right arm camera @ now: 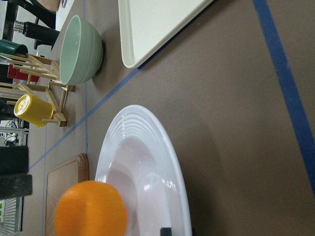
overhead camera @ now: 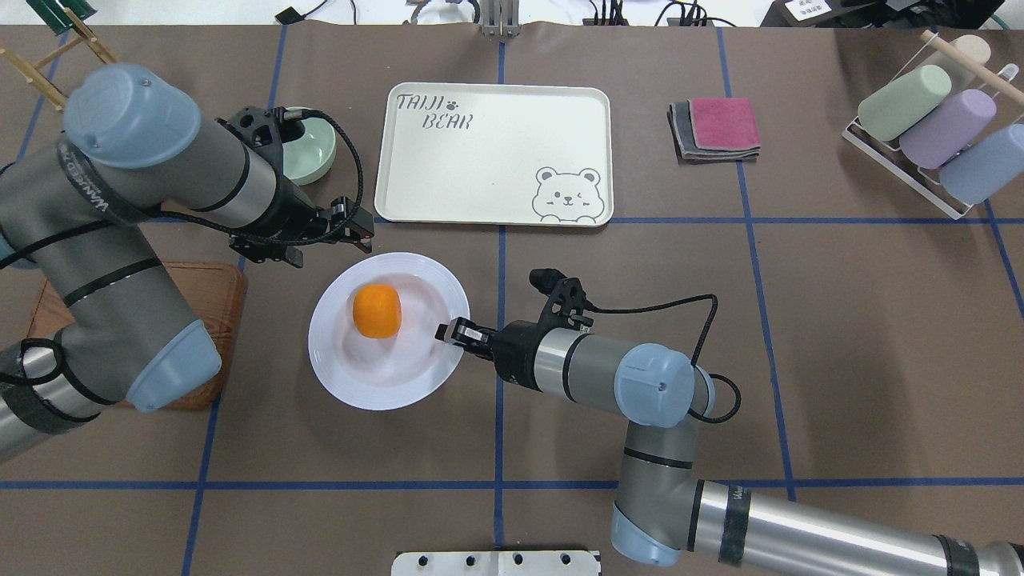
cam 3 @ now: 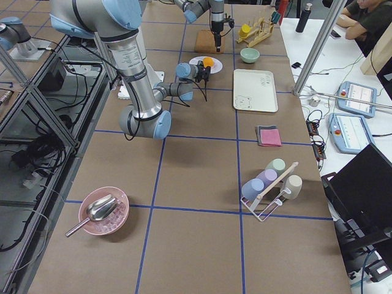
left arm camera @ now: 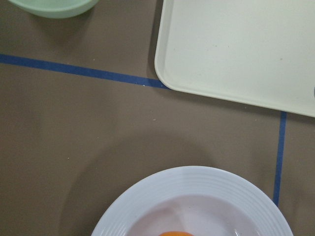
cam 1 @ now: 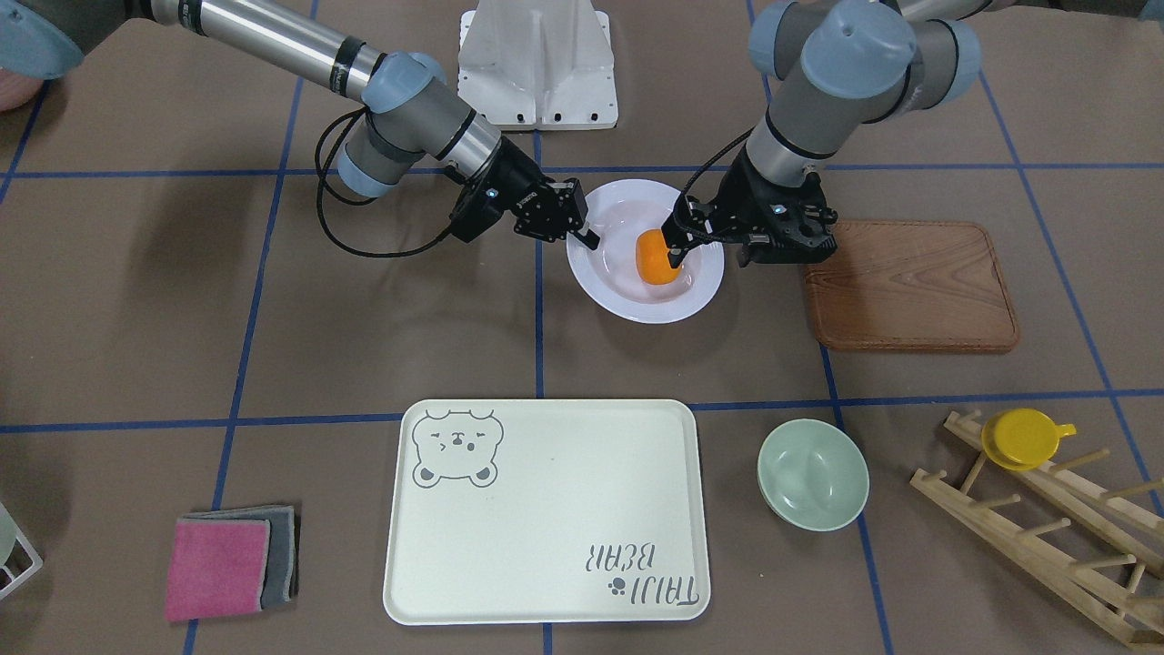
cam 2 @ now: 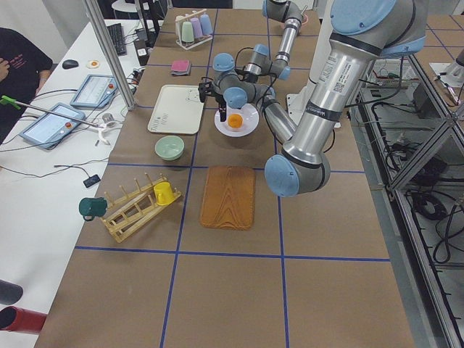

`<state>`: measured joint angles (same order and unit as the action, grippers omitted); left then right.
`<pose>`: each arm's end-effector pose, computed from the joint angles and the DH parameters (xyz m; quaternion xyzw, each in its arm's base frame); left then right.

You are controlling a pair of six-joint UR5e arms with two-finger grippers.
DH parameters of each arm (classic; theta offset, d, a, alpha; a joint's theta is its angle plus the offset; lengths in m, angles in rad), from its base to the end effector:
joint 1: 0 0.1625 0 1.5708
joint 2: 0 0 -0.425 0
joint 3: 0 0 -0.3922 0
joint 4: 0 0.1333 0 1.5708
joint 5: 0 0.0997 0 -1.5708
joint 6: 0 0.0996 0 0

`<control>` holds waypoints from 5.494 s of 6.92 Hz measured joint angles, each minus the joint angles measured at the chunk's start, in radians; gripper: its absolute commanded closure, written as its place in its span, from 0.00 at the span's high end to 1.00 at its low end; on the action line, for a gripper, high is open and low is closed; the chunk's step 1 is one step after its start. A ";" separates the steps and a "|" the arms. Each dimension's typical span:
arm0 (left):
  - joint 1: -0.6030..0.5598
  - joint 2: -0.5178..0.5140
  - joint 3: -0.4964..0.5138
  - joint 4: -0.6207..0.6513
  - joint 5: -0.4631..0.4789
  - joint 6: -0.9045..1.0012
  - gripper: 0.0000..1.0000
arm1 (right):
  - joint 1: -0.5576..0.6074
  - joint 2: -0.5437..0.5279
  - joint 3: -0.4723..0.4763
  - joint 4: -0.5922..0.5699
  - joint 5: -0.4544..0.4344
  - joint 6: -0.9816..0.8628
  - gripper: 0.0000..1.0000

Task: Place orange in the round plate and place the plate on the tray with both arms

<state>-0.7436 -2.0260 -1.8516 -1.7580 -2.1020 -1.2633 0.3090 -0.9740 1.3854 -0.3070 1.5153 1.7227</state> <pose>0.3901 -0.4713 0.2532 0.0123 0.4897 -0.0728 0.8688 -0.6121 -0.3411 0.2477 0.0768 -0.7390 0.1729 0.6466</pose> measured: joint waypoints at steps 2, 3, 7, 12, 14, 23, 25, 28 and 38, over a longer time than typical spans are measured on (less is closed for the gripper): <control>-0.035 0.007 -0.010 0.000 -0.007 0.023 0.98 | 0.023 0.005 0.005 0.000 -0.010 0.044 0.11; -0.064 0.025 -0.017 0.001 -0.007 0.083 0.98 | 0.067 0.011 0.002 -0.004 -0.022 0.091 0.11; -0.166 0.111 -0.025 0.001 -0.007 0.333 0.98 | 0.228 0.139 -0.166 -0.128 -0.121 0.221 0.11; -0.173 0.119 -0.025 0.000 -0.005 0.354 0.98 | 0.258 0.176 -0.269 -0.320 -0.234 0.342 1.00; -0.175 0.124 -0.025 0.000 -0.005 0.354 0.98 | 0.262 0.154 -0.249 -0.349 -0.191 0.260 1.00; -0.393 0.374 -0.018 -0.008 -0.071 0.929 0.98 | 0.769 -0.457 0.328 -0.543 0.724 -0.805 1.00; -0.531 0.464 0.009 -0.003 -0.112 1.161 0.98 | 0.935 -0.533 0.336 -0.742 0.776 -1.120 1.00; -0.633 0.508 0.076 0.009 -0.217 1.224 0.98 | 1.076 -0.693 0.348 -0.839 0.825 -1.305 1.00; -0.681 0.567 0.070 0.064 -0.231 1.227 0.99 | 1.152 -0.767 0.589 -1.390 0.744 -1.685 1.00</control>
<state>-1.4250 -1.4589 -1.7811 -1.6940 -2.3332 -0.0368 1.4611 -1.7411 1.9742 -1.6969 2.2591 0.0373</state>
